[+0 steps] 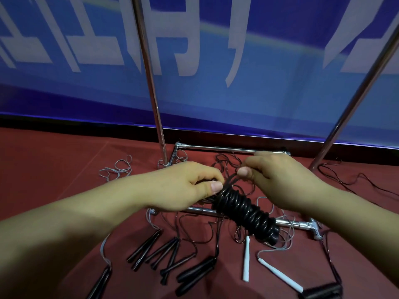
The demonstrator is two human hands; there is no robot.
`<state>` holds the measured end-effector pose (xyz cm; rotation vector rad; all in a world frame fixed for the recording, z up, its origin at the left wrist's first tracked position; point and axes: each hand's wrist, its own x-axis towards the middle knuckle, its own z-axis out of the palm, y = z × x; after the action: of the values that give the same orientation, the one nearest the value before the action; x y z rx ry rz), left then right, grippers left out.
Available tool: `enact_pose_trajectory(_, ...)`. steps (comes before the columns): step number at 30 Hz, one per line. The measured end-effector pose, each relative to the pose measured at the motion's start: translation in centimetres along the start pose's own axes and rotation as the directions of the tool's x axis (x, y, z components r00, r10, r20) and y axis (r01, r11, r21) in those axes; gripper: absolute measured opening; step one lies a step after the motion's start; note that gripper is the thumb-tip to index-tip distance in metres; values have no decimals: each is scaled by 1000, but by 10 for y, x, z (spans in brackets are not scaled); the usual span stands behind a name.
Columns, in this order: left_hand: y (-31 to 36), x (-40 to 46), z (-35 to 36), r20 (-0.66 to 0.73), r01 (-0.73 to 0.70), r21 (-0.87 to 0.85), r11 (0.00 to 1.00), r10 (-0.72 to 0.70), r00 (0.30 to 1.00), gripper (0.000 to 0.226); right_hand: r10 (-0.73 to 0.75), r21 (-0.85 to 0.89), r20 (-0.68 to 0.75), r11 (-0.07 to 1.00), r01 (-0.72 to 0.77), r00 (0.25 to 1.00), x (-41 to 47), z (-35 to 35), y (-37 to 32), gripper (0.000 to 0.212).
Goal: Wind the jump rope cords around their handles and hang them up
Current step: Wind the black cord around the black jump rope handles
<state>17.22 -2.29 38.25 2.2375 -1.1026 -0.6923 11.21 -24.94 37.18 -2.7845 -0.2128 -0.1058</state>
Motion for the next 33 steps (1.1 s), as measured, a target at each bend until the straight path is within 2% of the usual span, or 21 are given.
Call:
enact_pose_trajectory(4, 6, -3, -1, 8, -15, -5, 1000, 15, 1000, 20, 45, 33, 15, 998, -45, 999, 3, -1, 1, 51)
enact_pose_trajectory(7, 9, -6, 0, 42, -52, -12, 999, 53, 998, 18, 73, 207, 59, 975, -84, 996, 3, -5, 3, 43)
enact_pose_trajectory(12, 15, -8, -2, 59, -129, -195, 972, 143, 988, 12, 79, 443, 78, 890, -105, 994, 2, -4, 6, 58)
enact_pose_trajectory(17, 21, -8, -1, -34, -205, -387, 899, 209, 977, 12, 78, 698, 108, 704, -132, 991, 0, -3, 3, 54)
enact_pose_trajectory(19, 21, -8, -3, -126, -240, -422, 874, 206, 970, 21, 112, 783, 153, 592, -190, 982, 3, 0, 1, 66)
enact_pose_trajectory(21, 19, -7, -3, -227, -254, -471, 845, 162, 960, 27, 110, 837, 142, 517, -178, 984, 1, 5, 3, 83)
enact_pose_trajectory(22, 18, -7, -3, -265, -256, -494, 831, 136, 955, 28, 75, 848, 151, 503, -168, 986, 0, 10, 2, 82)
enact_pose_trajectory(23, 17, -6, -2, -295, -253, -505, 825, 110, 949, 27, 47, 856, 162, 489, -164, 986, -2, 15, -1, 70)
enact_pose_trajectory(25, 15, -6, 0, -343, -218, -513, 830, 34, 939, 26, 124, 884, 245, 379, -274, 962, -3, 25, -10, 28)
enact_pose_trajectory(26, 14, -5, 0, -370, -192, -518, 833, -17, 929, 27, 181, 879, 302, 328, -347, 936, -4, 30, -15, 21)
enact_pose_trajectory(27, 11, -4, 0, -395, -165, -525, 835, -68, 916, 29, 227, 872, 347, 279, -402, 910, -4, 34, -23, 23)
enact_pose_trajectory(29, 5, -2, -2, -437, -120, -532, 838, -150, 887, 33, 220, 880, 357, 248, -406, 908, -4, 40, -39, 25)
enact_pose_trajectory(33, -3, 1, -3, -500, -54, -498, 866, -236, 833, 33, 132, 857, 282, 411, -311, 950, -13, 40, -64, 21)
